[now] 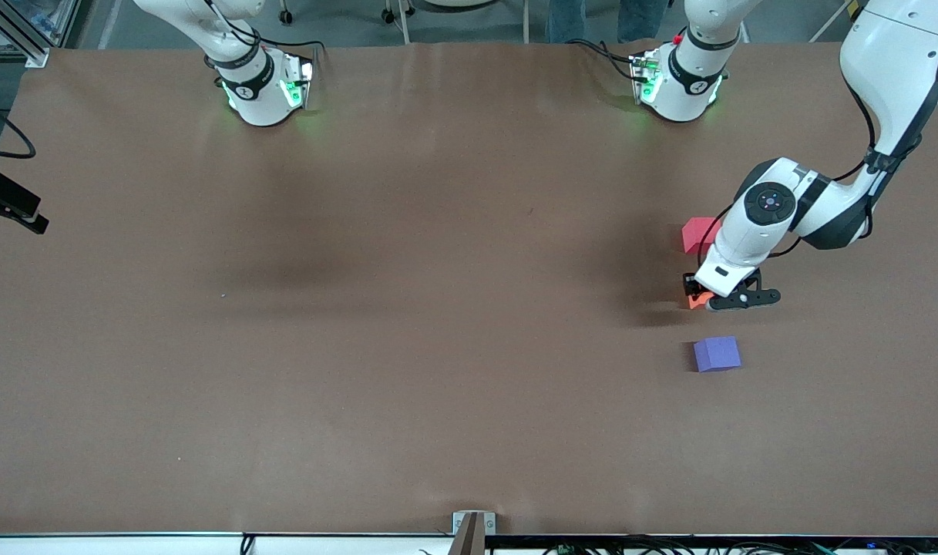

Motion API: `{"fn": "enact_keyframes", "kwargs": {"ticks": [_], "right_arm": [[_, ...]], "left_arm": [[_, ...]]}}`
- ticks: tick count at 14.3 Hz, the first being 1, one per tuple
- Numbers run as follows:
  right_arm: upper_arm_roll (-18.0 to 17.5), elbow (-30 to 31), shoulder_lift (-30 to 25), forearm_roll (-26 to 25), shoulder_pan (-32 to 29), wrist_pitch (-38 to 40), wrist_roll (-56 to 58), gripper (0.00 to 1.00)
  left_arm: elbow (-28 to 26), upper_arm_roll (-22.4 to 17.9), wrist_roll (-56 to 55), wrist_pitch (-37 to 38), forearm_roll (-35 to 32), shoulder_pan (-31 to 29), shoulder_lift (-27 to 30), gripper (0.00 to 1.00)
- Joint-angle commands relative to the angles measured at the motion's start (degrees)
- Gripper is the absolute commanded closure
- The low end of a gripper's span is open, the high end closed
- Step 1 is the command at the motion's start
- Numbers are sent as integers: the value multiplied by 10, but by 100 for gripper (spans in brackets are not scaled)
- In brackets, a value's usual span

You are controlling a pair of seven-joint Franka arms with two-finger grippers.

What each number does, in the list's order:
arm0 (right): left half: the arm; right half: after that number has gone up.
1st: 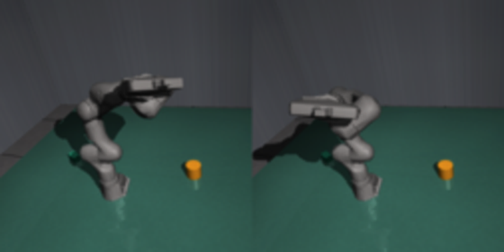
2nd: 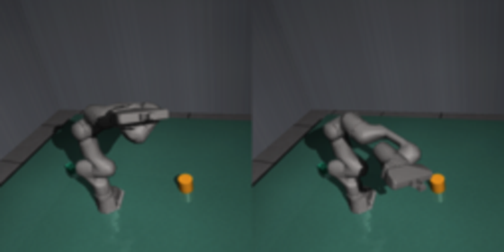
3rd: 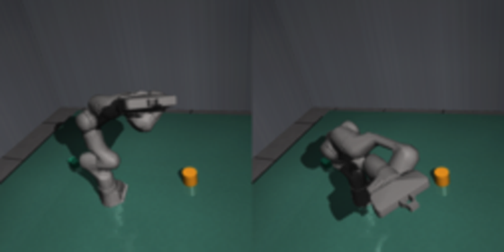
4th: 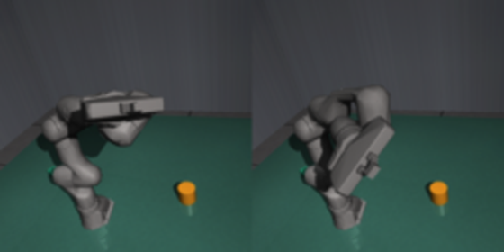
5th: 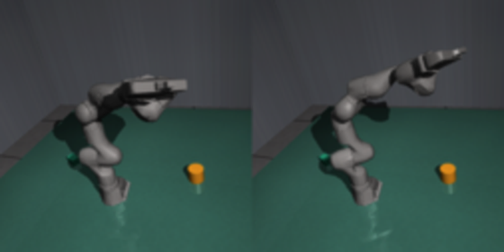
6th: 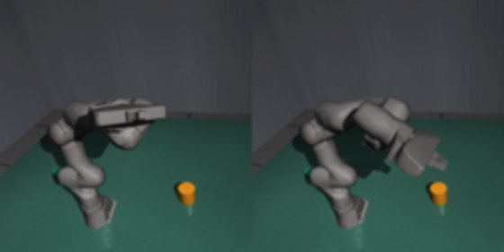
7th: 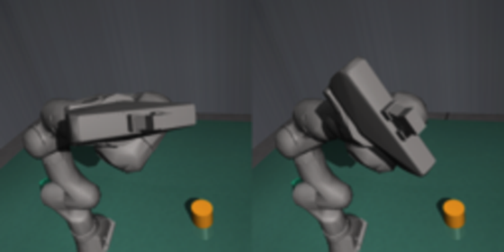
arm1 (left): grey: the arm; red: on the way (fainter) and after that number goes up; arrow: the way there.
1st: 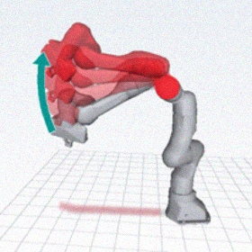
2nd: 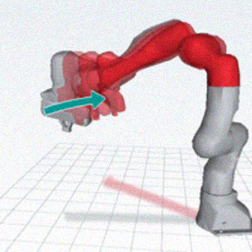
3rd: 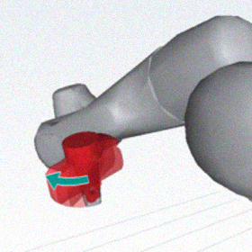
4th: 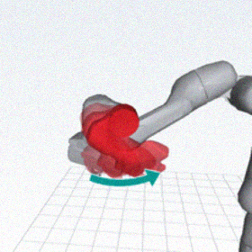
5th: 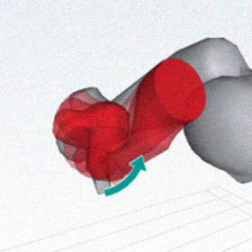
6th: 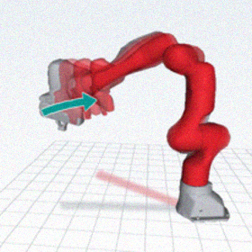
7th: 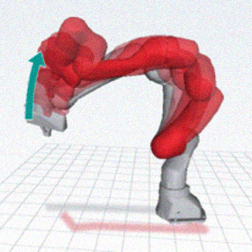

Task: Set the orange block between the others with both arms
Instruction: 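Carry the orange cube with the left gripper between the red and purple cubes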

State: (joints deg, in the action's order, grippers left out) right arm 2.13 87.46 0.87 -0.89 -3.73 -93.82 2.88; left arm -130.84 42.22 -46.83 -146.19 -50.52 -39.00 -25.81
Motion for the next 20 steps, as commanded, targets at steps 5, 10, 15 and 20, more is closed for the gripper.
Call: {"fn": "enact_keyframes", "kwargs": {"ticks": [5,10,15,20], "right_arm": [[-7,4,-5,3,-9,-2,4,0],[-7,4,-5,3,-9,-2,5,0],[-7,4,-5,3,-10,0,5,0],[-8,3,-7,3,-8,1,5,0]], "left_arm": [[-2,2,-14,-9,-20,-7,-14,34],[0,5,-20,-4,-19,-7,5,0],[3,37,-19,35,19,-9,48,0],[99,112,-9,162,136,-9,66,0]]}}
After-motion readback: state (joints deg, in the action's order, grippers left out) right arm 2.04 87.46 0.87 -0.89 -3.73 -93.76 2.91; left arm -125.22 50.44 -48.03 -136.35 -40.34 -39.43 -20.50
